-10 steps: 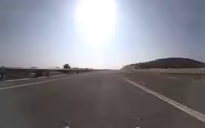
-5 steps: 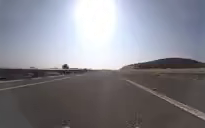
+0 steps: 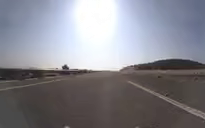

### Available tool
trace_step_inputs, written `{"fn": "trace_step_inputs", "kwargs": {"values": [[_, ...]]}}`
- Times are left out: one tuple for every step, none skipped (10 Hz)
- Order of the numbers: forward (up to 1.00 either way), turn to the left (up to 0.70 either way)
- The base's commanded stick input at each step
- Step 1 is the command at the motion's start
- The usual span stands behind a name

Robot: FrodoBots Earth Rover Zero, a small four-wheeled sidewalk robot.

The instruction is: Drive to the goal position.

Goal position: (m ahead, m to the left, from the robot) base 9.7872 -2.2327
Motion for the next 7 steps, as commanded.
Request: {"fn": "trace_step_inputs", "kwargs": {"values": [[1.0, 0.0], [1.0, 0.0], [1.0, 0.0], [1.0, 0.0], [1.0, 0.0], [1.0, 0.0], [1.0, 0.0]]}}
